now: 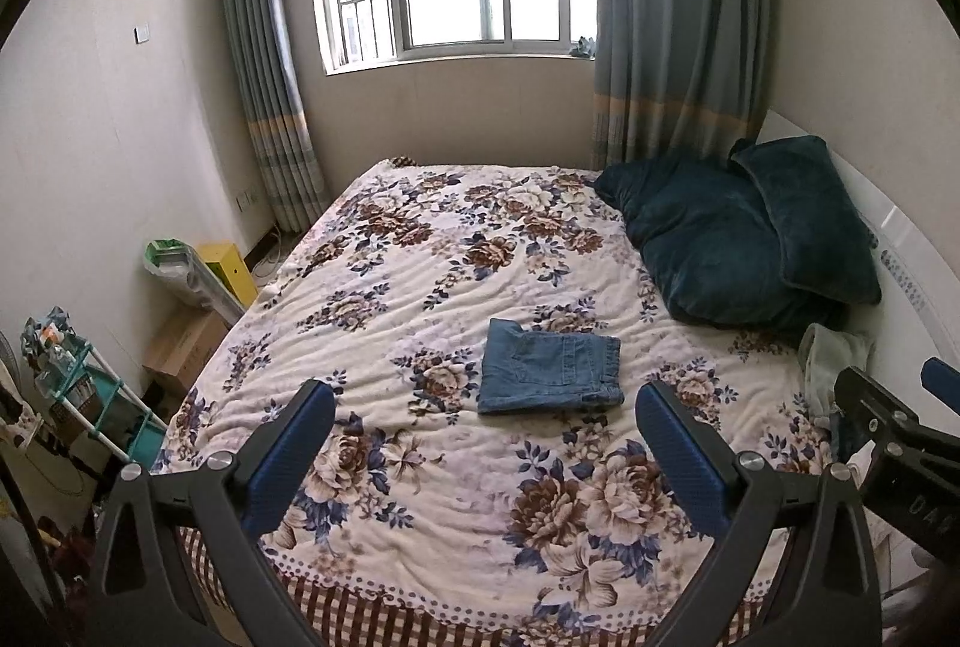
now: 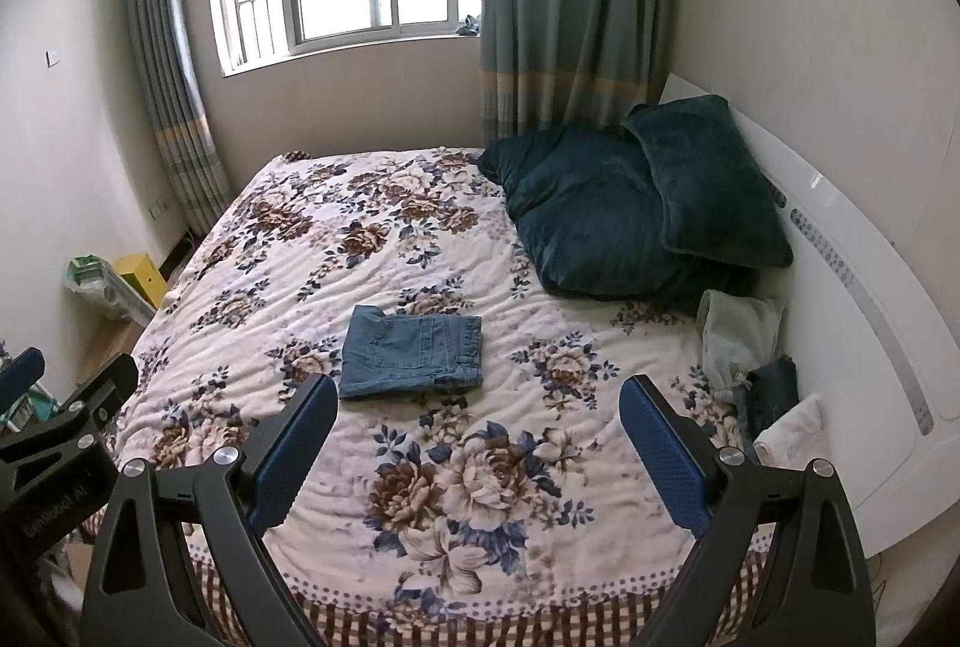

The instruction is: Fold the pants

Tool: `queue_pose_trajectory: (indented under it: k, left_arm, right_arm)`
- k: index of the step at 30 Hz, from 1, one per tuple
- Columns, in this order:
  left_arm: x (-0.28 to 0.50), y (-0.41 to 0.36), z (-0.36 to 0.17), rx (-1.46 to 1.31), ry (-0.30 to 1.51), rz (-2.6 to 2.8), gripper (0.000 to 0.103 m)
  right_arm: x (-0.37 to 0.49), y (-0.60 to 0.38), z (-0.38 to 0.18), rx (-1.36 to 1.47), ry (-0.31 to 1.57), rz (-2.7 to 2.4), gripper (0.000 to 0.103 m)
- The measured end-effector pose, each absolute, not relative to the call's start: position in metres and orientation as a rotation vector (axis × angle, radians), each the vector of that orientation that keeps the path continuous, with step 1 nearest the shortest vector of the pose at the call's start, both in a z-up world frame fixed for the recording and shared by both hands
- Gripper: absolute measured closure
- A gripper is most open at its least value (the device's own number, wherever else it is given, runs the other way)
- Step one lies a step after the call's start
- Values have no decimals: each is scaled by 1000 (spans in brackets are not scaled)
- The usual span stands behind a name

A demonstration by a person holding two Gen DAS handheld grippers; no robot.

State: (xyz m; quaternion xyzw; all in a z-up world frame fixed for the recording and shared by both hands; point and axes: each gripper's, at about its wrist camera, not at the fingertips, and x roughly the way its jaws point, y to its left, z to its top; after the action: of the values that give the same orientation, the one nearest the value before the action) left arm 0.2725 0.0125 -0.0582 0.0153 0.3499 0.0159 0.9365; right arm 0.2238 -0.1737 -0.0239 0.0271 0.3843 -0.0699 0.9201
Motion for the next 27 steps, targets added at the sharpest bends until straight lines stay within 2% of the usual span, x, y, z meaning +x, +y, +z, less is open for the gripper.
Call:
queue_pose_trajectory:
  k: [27]
  left_arm:
    - [269, 8, -49, 50, 698, 37, 0]
  right_arm:
    - [216, -175, -22, 57, 763, -141, 5]
